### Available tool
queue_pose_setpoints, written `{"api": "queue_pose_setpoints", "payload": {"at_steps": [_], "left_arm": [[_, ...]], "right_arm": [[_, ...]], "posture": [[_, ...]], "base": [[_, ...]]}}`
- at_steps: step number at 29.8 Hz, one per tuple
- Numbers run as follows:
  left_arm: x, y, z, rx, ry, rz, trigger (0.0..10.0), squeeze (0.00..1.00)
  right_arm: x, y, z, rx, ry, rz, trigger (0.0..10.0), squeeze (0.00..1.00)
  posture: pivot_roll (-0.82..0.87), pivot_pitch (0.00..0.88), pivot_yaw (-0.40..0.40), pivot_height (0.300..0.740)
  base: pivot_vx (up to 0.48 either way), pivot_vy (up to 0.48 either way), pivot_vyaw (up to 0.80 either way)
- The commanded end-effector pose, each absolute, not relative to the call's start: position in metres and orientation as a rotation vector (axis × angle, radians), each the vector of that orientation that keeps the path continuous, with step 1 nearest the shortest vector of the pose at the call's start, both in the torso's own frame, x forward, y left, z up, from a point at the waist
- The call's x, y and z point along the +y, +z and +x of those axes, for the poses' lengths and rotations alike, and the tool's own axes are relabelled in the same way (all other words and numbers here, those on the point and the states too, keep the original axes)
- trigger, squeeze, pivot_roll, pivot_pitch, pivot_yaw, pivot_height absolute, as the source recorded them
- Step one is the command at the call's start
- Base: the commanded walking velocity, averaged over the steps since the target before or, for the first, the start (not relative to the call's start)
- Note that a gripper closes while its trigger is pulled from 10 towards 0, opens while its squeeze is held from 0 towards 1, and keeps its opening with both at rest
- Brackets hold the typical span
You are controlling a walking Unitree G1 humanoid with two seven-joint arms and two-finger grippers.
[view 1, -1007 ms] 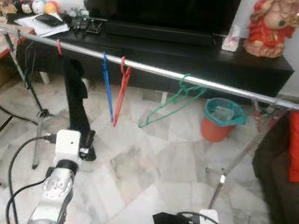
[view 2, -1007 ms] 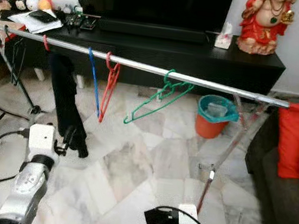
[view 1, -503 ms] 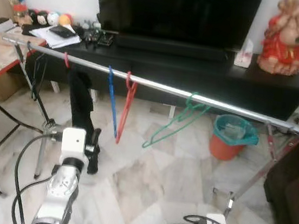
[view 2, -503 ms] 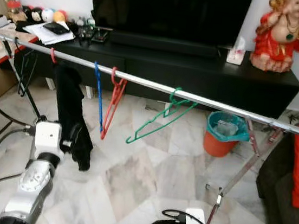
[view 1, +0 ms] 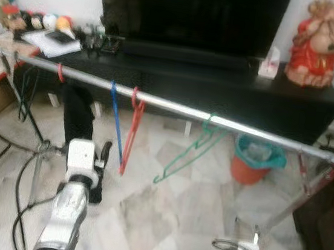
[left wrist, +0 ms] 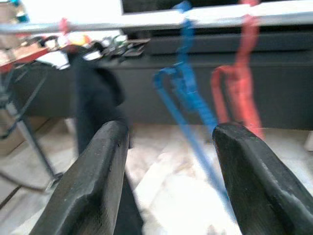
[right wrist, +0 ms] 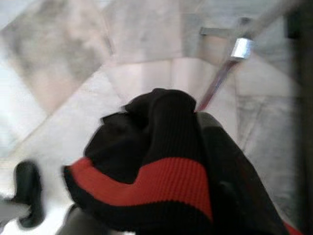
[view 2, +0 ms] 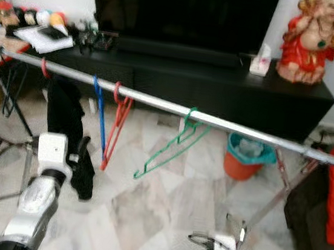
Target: Hang hanger
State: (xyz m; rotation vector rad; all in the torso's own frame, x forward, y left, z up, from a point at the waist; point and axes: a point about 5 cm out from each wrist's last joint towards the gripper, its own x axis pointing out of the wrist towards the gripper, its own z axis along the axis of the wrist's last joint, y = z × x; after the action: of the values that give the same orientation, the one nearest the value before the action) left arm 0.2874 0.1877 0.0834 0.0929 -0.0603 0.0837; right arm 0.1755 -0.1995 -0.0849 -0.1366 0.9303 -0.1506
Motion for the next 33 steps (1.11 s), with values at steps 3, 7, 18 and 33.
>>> {"api": "queue_pose_setpoints", "payload": {"at_steps": [3,7,18,33], "left_arm": [[0.1888,0.0823,0.287,-0.05,0.096,0.086,10.0,0.0],[0.1884,0.0823,0.287,-0.049,0.096,0.085,10.0,0.0],[0.1892,0.0817,0.2866,-0.046,0.105,0.082,10.0,0.0],[0.1928,0.0794,0.2846,-0.034,0.121,0.084,10.0,0.0]], "right_arm": [[-0.2004,-0.0829,0.1792,0.914,-0.157,-0.13,10.0,0.0],[-0.2009,-0.0827,0.1794,0.913,-0.159,-0.13,10.0,0.0],[-0.2014,-0.0821,0.1803,0.909,-0.156,-0.136,10.0,0.0],[-0.1996,-0.0819,0.1813,0.905,-0.151,-0.142,10.0,0.0]], "posture": [[-0.02,0.0,0.003,0.74],[-0.02,0.0,0.003,0.74],[-0.02,0.0,-0.001,0.74],[-0.02,0.0,-0.002,0.74]], "base": [[0.266,0.0,0.0],[0.266,0.0,0.0],[0.264,0.0,0.0],[0.193,0.0,0.0]]}}
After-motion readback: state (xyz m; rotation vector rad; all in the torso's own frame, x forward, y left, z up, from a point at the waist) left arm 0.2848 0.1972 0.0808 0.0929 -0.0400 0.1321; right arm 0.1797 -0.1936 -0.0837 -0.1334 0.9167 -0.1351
